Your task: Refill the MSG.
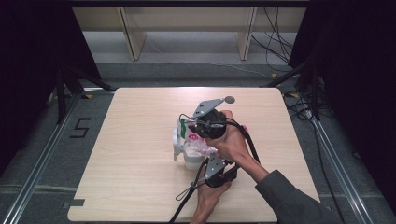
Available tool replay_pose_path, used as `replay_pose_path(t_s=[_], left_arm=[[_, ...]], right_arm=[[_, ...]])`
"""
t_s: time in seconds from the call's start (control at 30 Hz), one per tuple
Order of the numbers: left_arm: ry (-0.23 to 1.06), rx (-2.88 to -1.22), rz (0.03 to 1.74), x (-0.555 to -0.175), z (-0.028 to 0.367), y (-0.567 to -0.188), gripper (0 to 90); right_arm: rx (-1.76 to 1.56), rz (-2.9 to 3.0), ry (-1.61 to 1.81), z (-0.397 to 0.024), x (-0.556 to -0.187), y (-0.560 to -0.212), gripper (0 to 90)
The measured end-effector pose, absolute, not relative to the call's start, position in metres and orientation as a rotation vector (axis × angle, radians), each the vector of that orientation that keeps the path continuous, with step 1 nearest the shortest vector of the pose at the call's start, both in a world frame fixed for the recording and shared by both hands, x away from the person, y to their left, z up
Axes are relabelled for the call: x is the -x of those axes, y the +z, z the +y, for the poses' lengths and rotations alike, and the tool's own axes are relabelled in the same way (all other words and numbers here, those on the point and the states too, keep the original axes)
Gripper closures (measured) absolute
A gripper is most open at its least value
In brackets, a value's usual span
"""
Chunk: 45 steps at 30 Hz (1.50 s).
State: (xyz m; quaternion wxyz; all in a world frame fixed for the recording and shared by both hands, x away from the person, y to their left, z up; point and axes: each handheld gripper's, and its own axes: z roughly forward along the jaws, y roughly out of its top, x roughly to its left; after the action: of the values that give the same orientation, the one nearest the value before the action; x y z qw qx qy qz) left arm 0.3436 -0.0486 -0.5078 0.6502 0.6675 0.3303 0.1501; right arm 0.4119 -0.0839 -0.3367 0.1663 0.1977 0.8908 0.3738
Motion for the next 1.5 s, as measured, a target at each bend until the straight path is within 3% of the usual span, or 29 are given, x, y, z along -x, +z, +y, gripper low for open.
replay_pose_path(t_s=[0.53,1.5], left_arm=[[0.314,-1.553,0.777,-0.343,-0.048,-0.513,70.4],[0.329,-1.61,0.803,-0.344,-0.045,-0.515,54.7]], right_arm=[[-0.556,2.511,1.164,-0.109,-0.398,-0.329,90.0],[-0.67,2.359,1.377,-0.175,-0.385,-0.322,90.0]])
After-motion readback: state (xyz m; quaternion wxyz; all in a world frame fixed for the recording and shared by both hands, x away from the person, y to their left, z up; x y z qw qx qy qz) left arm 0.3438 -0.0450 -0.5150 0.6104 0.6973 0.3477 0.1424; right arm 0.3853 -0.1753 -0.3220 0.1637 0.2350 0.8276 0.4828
